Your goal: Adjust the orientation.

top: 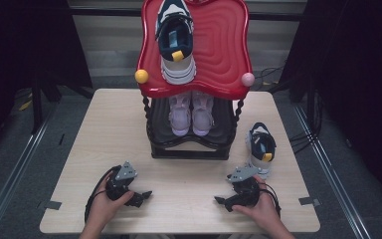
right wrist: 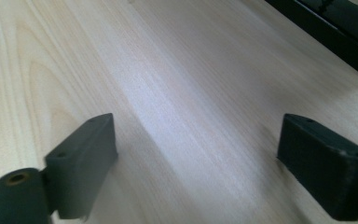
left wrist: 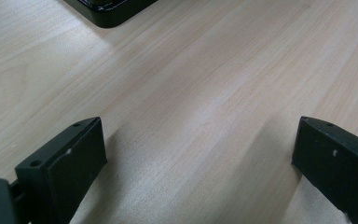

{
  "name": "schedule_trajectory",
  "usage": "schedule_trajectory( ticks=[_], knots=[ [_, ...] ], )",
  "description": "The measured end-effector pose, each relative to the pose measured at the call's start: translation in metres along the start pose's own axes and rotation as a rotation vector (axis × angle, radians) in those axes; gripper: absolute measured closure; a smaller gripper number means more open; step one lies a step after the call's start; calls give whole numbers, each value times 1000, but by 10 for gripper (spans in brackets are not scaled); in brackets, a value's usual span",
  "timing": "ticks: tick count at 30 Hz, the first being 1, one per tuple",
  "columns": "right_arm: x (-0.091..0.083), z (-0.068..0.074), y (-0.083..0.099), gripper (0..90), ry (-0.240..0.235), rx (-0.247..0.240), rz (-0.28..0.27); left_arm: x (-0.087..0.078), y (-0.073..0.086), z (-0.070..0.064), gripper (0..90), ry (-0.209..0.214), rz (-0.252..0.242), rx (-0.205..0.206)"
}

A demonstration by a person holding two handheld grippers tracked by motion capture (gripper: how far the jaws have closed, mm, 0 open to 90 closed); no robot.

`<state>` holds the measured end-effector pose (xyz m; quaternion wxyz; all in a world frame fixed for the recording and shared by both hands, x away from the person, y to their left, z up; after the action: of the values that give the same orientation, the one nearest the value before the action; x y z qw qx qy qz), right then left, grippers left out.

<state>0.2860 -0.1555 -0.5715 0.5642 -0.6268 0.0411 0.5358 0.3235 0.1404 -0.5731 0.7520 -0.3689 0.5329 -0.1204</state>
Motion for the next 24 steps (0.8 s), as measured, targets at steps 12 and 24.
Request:
schedule_trajectory(
  ticks=[12, 24],
  knots=[
    [-23, -7, 3, 146, -19, -16, 94, 0, 0, 0, 21, 0, 1, -1],
    [-49, -12, -5, 174, -41, -63, 174, 0, 0, 0, 20, 0, 0, 0]
  ],
)
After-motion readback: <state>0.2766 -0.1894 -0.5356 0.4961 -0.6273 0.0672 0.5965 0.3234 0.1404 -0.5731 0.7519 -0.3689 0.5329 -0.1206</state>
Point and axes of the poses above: each handheld gripper's, and its own axes: x roughly forward along the jaws, y roughly out of its underside, z roughly to its left, the point moved 9 cm from there along x, roughly forward along the jaws, and after that the axes turned 15 degrees about x, right-handed, at the moved point
